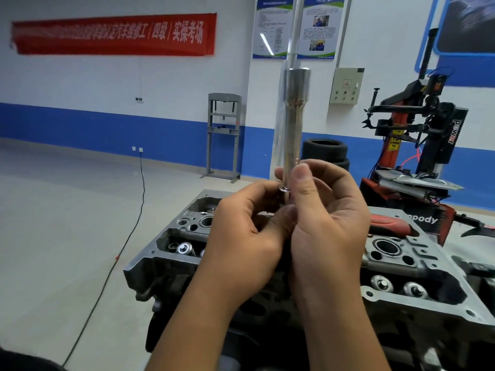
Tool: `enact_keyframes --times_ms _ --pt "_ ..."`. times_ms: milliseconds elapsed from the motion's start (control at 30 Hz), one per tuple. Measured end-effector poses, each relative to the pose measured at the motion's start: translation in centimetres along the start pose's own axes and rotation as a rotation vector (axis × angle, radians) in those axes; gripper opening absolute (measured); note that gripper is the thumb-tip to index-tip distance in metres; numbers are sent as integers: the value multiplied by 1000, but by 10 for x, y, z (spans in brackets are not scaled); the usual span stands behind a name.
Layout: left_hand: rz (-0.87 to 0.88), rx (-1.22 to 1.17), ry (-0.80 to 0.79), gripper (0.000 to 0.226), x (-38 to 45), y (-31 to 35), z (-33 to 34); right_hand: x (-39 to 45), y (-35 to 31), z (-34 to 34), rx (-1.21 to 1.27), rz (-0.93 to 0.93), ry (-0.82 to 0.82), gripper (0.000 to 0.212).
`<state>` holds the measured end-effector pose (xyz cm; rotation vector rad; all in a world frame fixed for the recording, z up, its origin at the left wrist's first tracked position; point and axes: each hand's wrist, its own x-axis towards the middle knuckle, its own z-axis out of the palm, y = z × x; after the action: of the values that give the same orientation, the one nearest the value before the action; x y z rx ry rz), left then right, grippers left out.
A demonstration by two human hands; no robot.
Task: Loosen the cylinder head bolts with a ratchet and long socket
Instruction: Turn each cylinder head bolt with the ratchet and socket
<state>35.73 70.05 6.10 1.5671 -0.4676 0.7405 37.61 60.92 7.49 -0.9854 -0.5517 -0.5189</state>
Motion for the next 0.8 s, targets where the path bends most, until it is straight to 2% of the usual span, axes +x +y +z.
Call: enact_keyframes --times_ms 100,200,267,367,467,533,633,800 --pt "36 68 99 19 -2 -1 2 0 -2 2 -22 -7 -1 30" --pt "18 118 166 19 -2 -2 3 2 -2 2 -58 4 -17 19" --pt "15 114 141 18 -2 -2 3 2 1 0 -91 0 -38 13" --pt "51 158 85 22 -2 -4 1 0 2 1 -117 -10 -35 21" --pt "37 137 -71 28 -2 0 0 2 1 1 -136 -22 23 13" --pt "20 116 -126 34 -2 0 2 5 2 -2 -119 26 59 23" --pt "19 93 -25 30 -1 0 4 5 0 0 -18 132 48 38" --pt "-2 81 134 18 -3 -2 6 1 1 4 -119 35 -8 34"
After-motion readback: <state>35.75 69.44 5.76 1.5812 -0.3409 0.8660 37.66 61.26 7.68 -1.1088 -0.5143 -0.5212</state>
